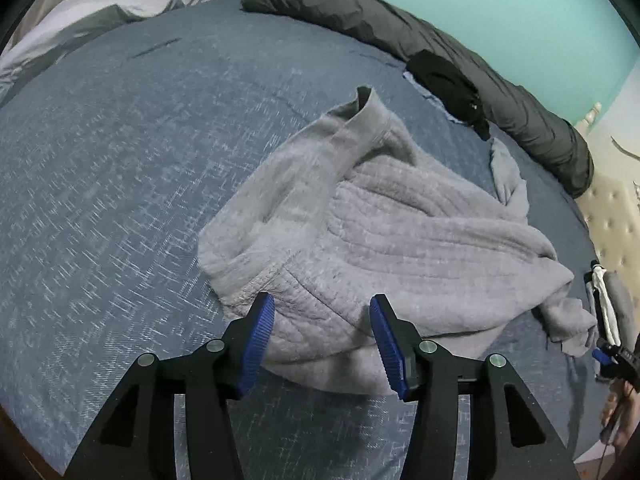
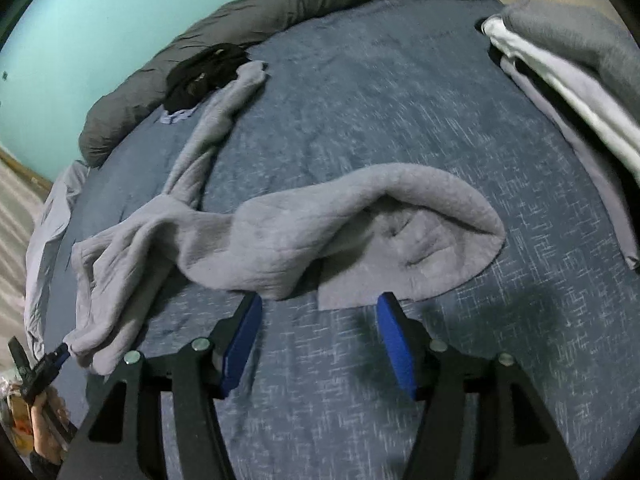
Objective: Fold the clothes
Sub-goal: 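Release the sweater with the left gripper while the right gripper smooths the sleeve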
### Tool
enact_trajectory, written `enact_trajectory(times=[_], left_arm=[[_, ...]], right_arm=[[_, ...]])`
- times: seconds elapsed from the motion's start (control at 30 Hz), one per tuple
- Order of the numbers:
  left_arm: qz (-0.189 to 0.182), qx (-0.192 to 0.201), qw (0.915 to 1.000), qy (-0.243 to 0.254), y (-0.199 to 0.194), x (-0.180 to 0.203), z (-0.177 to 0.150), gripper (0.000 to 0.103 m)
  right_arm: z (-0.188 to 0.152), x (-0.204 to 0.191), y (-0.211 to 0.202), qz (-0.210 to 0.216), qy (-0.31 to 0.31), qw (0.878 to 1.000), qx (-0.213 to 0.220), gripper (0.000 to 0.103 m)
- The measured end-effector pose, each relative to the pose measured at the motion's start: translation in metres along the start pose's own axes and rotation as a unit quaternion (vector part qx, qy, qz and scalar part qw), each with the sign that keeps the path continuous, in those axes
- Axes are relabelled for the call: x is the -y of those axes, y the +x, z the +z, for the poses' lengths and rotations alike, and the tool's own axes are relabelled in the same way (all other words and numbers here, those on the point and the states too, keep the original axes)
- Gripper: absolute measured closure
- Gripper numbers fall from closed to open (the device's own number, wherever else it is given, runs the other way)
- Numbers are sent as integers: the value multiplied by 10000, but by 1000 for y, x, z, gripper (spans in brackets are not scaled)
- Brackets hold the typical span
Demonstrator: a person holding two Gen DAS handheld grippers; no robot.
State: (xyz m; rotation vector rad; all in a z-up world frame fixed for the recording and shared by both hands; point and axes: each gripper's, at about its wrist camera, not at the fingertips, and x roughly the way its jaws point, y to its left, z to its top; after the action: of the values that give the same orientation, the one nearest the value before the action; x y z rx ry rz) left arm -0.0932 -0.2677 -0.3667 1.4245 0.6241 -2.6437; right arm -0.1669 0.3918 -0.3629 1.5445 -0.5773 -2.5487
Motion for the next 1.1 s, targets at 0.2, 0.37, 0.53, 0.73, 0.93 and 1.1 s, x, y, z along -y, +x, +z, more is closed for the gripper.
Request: enact_trajectory(times=[0.2, 0.37, 0.53, 0.73, 0.93, 1.1], left_arm=[[69, -2, 10000, 61, 3, -2, -2, 49], [122, 19, 9999, 67, -4, -6, -1, 49], [220, 56, 9997, 44, -9, -12, -2, 47], [295, 83, 9995, -24, -14, -19, -2, 45], [340, 137, 9993, -42, -19, -18, 0, 45], [307, 210, 9993, -44, -29, -14, 3, 45]], right_arm=[[14, 15, 14, -300, 236, 9992, 124, 37], [11, 41, 27, -789, 589, 9951, -65, 37], [5, 66, 37, -933, 1059, 9898, -200, 37], [5, 71, 35, -668, 1137, 9912, 64, 41], [12, 56, 19, -500, 813, 9951, 270, 88], [29, 45, -33, -454, 283, 9959, 730, 93]])
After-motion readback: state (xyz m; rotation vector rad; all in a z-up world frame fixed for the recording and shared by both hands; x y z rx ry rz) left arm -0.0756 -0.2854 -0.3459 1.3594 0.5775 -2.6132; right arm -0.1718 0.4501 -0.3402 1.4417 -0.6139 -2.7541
